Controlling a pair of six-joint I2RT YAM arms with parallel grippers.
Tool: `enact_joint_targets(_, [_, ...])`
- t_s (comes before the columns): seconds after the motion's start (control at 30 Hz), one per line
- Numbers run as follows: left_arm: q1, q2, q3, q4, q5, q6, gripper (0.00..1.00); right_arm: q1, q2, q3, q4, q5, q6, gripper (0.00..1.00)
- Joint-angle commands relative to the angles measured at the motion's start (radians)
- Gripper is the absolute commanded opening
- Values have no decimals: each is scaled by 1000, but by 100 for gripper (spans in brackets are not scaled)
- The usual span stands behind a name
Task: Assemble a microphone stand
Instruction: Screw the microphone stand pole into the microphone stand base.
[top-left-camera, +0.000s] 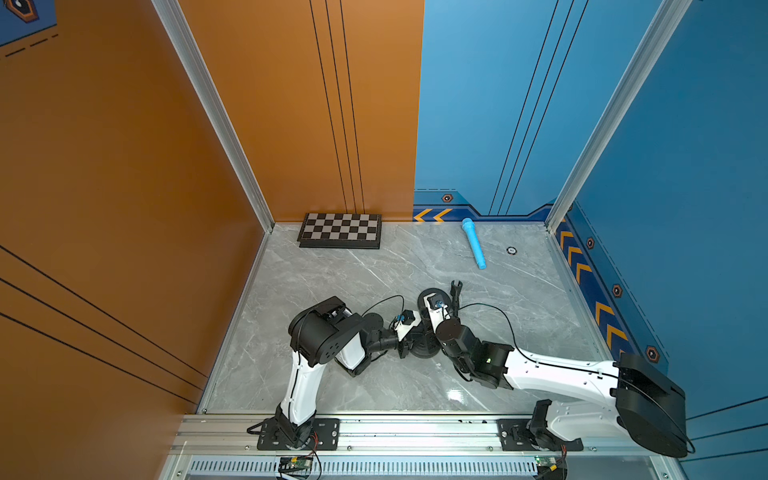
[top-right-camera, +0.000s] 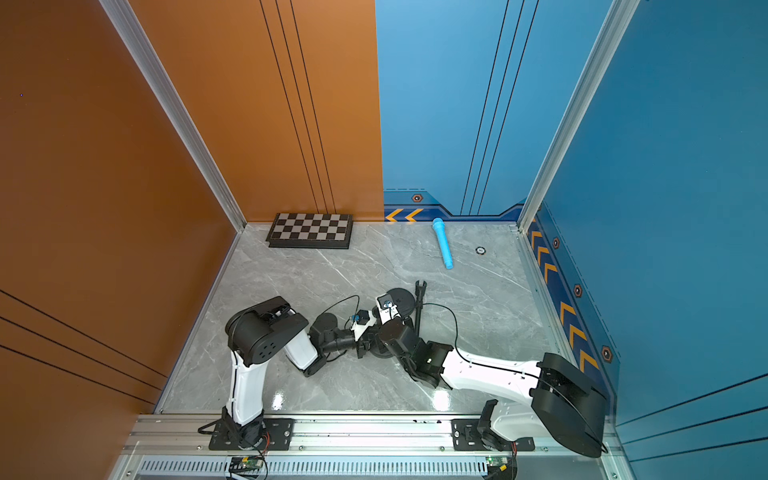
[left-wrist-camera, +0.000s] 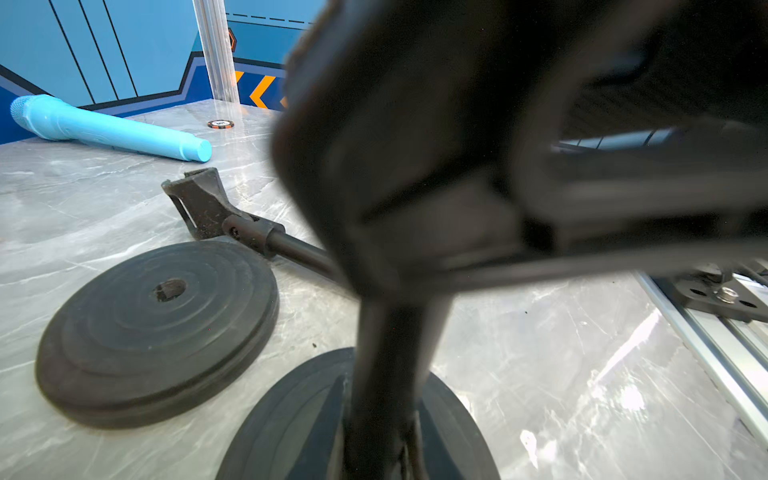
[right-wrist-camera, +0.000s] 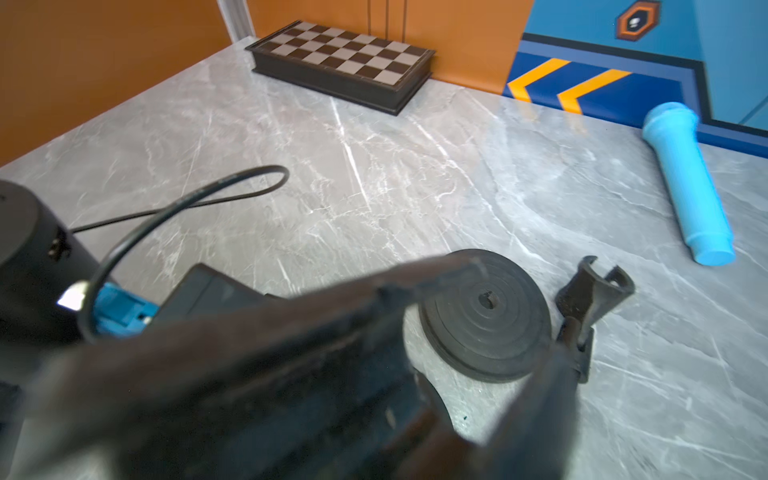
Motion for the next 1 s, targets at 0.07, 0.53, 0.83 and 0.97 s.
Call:
enact_joint_targets(0.07, [-11, 33, 23, -84, -42, -32, 0, 19, 17, 2, -5, -1, 29, 8])
enact_joint_targets(0.53, [-19, 28, -1, -83, 27, 10, 0, -323, -289, -51, -200, -839, -424, 53])
enact_joint_targets(0.83, [-23, 36, 2, -84, 36, 13, 0, -356, -271, -13, -191, -792, -447, 56])
enact_joint_targets(0.97, [-25, 33, -2, -84, 38, 15, 0, -358, -235, -4, -165, -761, -448, 55])
